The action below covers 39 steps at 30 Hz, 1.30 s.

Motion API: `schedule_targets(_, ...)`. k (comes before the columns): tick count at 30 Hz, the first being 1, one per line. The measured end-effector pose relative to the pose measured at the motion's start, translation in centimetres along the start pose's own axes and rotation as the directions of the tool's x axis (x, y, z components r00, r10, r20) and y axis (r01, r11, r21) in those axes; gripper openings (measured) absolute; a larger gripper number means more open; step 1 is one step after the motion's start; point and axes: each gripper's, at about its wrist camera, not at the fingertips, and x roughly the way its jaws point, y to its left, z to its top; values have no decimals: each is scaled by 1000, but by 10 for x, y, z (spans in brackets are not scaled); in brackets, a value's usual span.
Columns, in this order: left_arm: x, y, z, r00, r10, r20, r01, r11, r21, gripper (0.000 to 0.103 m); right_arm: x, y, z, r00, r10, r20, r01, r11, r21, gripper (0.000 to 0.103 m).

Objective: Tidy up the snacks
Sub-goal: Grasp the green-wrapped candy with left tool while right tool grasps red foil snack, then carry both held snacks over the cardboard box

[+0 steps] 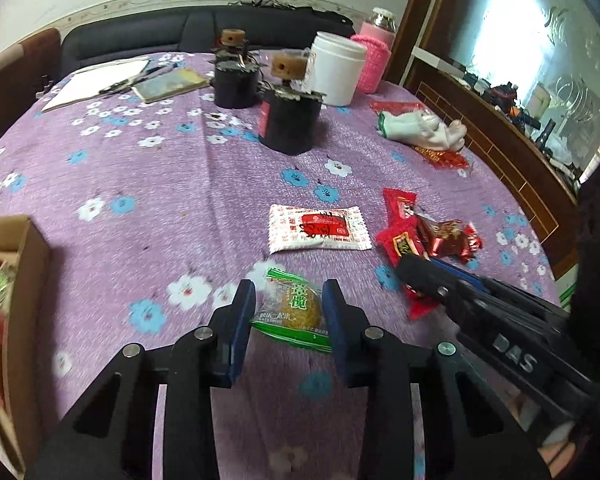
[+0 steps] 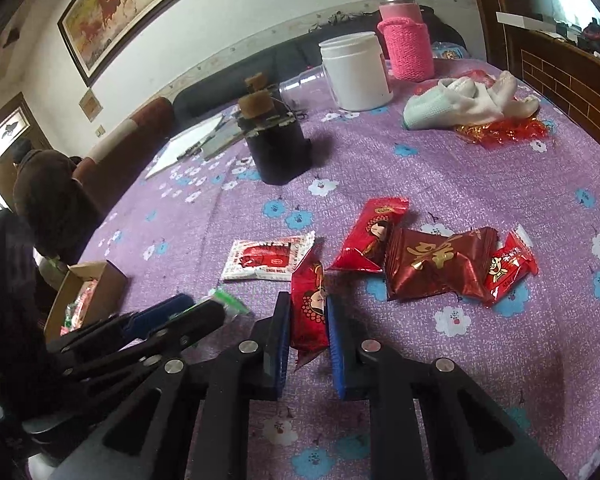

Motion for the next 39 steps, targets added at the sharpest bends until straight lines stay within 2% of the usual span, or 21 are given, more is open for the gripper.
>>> schedule_targets(7, -50, 18, -15, 998, -6, 60, 10, 999, -53, 32, -5, 12, -5, 1000, 19, 15, -19, 999, -34, 18)
schedule_targets(13, -102, 51, -36, 990, 33, 135, -18, 994, -112, 32, -4, 24, -11, 1000, 4, 11, -3, 998, -66, 18)
schedule_targets(18, -135, 89, -56, 984, 90, 155, -62, 982, -177, 32, -10, 44, -14, 1000, -1, 2, 1, 996, -89, 18)
schedule_targets(24, -170, 137, -88, 965, 199, 170, -154, 957, -247, 32, -23, 98, -29, 995, 91, -47, -97, 985, -144, 18)
schedule_targets(28, -183, 174, -108, 956, 252, 152, -192, 925, -329, 32, -25, 140, -40, 986, 145, -81, -158, 967, -201, 17)
schedule_targets(33, -187, 207, -126, 951, 284, 120, -213, 888, -407, 32, -20, 194, -58, 969, 202, -144, -235, 934, -271, 17)
schedule_targets(39, -184, 226, -137, 951, 297, 89, -229, 866, -445, 32, -12, 245, -81, 947, 238, -214, -299, 898, -323, 17)
